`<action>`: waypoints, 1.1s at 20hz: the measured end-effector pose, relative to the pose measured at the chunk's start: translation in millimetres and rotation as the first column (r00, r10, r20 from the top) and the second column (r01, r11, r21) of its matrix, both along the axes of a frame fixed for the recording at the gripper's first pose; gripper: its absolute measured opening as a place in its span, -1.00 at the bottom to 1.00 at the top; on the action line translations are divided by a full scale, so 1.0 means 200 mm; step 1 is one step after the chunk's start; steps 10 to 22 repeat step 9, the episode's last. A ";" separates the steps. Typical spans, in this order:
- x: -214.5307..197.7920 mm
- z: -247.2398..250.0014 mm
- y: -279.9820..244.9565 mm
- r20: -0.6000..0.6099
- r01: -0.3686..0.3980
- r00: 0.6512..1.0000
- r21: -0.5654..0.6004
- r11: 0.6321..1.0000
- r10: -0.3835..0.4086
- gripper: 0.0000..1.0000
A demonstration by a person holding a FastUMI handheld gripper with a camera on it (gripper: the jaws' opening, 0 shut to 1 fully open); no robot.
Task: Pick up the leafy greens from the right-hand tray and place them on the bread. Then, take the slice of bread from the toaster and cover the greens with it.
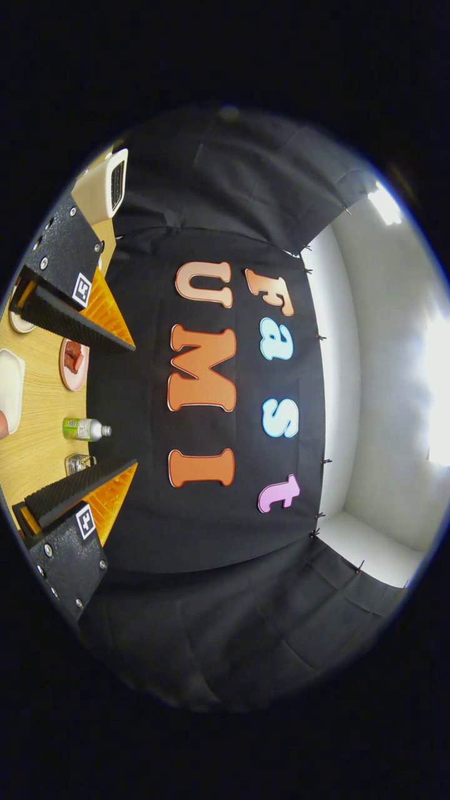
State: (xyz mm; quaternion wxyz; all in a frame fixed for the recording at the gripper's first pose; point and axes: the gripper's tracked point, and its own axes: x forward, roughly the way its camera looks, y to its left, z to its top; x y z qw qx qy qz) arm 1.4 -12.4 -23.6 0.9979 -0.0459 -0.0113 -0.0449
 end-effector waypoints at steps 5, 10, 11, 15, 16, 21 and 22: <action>0.01 -0.02 0.00 -0.008 0.015 1.000 -0.006 1.000 -0.015 0.96; 0.01 -0.02 0.02 -0.009 0.003 1.000 0.000 1.000 -0.003 0.96; 0.01 -0.02 0.02 -0.009 0.003 1.000 0.000 1.000 -0.003 0.96; 0.01 -0.02 0.02 -0.009 0.003 1.000 0.000 1.000 -0.003 0.96; 0.01 -0.02 0.02 -0.009 0.003 1.000 0.000 1.000 -0.003 0.96; 0.01 -0.02 0.02 -0.009 0.003 1.000 0.000 1.000 -0.003 0.96; 0.01 -0.02 0.02 -0.009 0.003 1.000 0.000 1.000 -0.003 0.96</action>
